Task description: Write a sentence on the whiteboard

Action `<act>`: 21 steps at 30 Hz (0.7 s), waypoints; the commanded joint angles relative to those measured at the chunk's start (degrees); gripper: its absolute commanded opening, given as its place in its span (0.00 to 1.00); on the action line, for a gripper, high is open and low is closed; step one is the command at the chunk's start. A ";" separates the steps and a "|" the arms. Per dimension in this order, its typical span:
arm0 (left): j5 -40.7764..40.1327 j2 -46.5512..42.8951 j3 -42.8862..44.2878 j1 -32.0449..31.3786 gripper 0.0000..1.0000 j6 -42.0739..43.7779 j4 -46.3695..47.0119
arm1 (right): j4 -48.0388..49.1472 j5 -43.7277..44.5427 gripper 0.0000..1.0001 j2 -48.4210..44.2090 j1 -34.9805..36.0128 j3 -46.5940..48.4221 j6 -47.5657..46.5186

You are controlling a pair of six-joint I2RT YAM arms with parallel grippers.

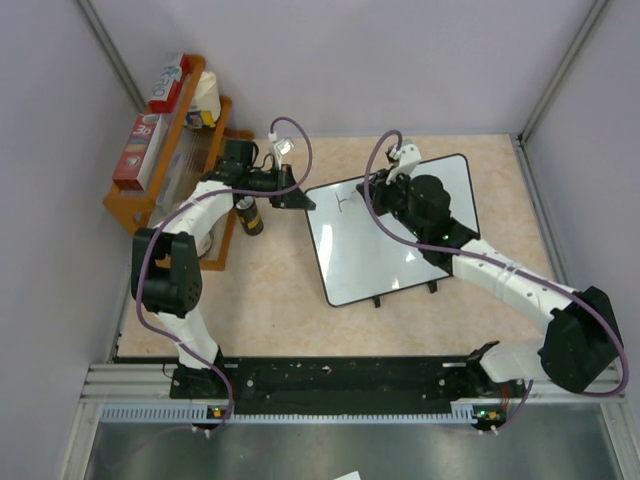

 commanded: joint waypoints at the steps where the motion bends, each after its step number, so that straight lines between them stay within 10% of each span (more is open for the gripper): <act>1: -9.48 -1.38 -1.58 -2.27 0.00 8.76 0.20 | 1.48 0.34 0.00 -3.28 -0.26 1.75 -0.23; 21: -9.48 -1.20 -1.85 -2.27 0.00 8.94 0.29 | 1.93 1.39 0.00 0.32 -0.17 5.88 -0.94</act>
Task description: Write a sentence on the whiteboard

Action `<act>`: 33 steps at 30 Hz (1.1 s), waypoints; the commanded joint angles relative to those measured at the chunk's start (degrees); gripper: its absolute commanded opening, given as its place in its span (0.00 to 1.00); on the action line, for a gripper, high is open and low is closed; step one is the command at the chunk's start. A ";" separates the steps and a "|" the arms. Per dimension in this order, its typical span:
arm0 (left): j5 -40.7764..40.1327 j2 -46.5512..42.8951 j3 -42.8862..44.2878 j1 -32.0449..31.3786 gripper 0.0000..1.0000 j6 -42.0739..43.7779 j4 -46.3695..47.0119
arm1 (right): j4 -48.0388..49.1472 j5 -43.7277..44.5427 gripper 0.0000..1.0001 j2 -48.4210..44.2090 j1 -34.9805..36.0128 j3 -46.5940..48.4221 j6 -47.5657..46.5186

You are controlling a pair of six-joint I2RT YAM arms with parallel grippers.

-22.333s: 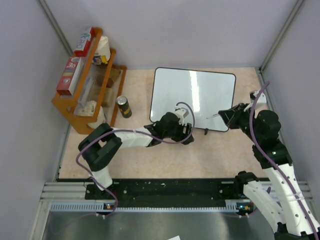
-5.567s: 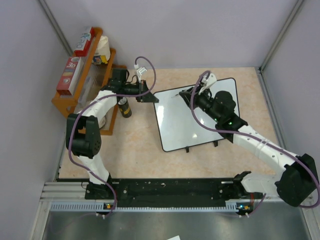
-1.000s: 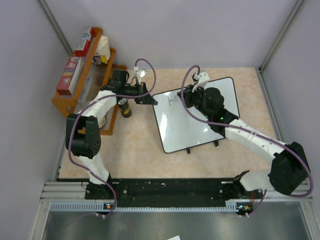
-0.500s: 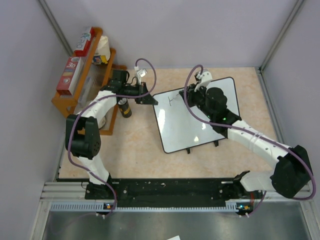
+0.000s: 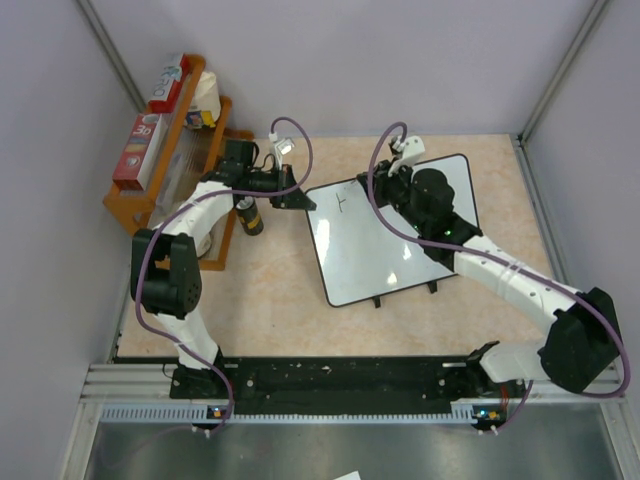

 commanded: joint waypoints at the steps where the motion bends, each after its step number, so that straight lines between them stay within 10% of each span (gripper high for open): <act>1: -9.61 -0.68 -1.61 -1.96 0.00 8.90 0.18 | 1.89 0.67 0.00 0.87 -0.12 2.98 -0.70; 33: -10.40 -0.41 -1.96 -1.96 0.00 9.60 -0.34 | 0.13 0.05 0.00 -1.77 -0.04 -7.13 -0.87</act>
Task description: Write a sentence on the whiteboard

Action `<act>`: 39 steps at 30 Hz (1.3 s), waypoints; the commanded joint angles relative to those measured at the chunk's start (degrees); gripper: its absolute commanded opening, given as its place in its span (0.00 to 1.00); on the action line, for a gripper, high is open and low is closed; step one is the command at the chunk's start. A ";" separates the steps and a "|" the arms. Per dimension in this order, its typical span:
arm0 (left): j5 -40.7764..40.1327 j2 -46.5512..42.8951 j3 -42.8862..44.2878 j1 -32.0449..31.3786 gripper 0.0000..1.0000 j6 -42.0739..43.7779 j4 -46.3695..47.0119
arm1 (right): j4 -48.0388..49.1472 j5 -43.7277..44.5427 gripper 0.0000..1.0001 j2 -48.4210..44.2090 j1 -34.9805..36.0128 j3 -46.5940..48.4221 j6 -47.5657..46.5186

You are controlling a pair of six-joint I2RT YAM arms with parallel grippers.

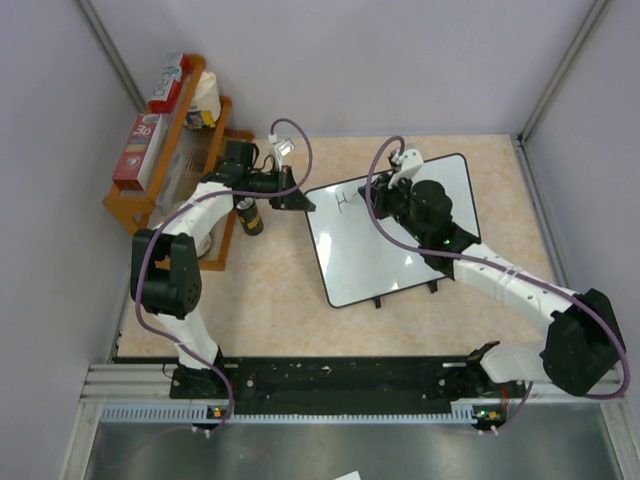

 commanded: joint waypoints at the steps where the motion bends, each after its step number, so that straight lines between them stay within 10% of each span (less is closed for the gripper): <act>1: -9.41 -0.37 -1.46 -1.98 0.00 9.62 -0.24 | -2.08 0.34 0.00 -1.39 -0.13 -2.17 -0.85; 39: -10.21 -0.63 -2.25 -2.34 0.00 10.06 -0.94 | -2.61 2.53 0.00 -1.75 -1.09 1.35 3.01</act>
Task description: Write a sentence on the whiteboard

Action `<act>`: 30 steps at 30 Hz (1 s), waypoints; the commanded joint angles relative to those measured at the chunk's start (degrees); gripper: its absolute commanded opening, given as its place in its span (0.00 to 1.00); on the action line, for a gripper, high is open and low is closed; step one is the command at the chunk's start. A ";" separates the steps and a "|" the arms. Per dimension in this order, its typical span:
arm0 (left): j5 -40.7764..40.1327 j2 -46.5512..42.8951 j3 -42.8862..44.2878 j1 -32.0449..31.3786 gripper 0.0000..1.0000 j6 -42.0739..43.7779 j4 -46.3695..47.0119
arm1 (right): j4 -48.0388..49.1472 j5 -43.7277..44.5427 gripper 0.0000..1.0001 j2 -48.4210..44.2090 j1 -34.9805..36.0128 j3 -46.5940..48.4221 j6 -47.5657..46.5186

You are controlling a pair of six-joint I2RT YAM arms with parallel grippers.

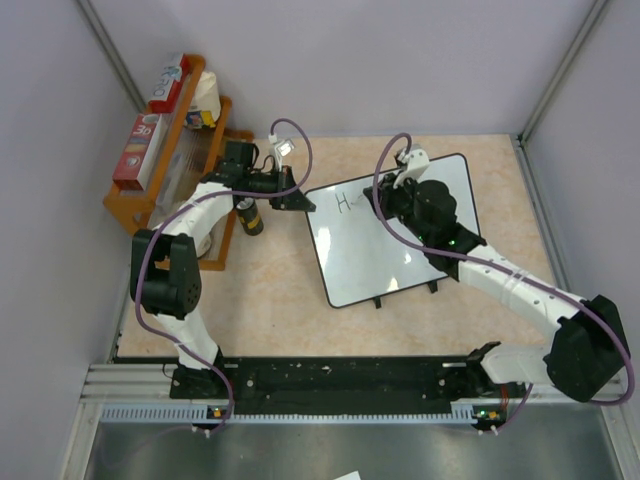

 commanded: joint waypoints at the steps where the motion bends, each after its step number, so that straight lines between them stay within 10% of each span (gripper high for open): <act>1: -10.56 -0.61 -2.12 -2.31 0.00 10.19 -1.00 | 0.80 1.90 0.00 0.98 -0.63 1.48 0.85; 30: -11.17 -0.70 -2.56 -2.49 0.00 10.98 -1.88 | 2.39 0.85 0.00 -0.33 -1.25 2.53 1.64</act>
